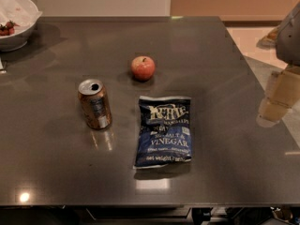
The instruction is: Pick blue chip bag
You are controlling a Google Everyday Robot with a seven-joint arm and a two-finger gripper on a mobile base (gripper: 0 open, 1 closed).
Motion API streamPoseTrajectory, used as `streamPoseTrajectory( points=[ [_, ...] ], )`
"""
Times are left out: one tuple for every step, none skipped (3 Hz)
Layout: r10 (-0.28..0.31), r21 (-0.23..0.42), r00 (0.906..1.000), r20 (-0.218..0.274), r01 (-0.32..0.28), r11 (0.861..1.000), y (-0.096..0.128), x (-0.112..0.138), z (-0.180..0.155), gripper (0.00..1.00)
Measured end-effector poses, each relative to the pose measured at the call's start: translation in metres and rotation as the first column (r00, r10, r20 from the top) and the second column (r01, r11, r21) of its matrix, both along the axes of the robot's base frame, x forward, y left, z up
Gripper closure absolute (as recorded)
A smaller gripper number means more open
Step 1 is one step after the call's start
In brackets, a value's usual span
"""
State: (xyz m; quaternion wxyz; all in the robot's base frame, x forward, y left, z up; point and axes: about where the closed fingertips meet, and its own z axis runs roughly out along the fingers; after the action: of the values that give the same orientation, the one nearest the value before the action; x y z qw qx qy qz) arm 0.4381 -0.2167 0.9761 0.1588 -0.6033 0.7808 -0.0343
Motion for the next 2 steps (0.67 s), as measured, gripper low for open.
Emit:
streamPoseTrajectory(
  points=[
    [0.0, 0.0, 1.0, 0.0, 0.0, 1.0, 0.0, 0.0, 0.0, 0.0],
    [0.023, 0.018, 0.9996, -0.015, -0.022, 1.0, 0.0094, 0.0077, -0.0043, 0.0]
  ],
)
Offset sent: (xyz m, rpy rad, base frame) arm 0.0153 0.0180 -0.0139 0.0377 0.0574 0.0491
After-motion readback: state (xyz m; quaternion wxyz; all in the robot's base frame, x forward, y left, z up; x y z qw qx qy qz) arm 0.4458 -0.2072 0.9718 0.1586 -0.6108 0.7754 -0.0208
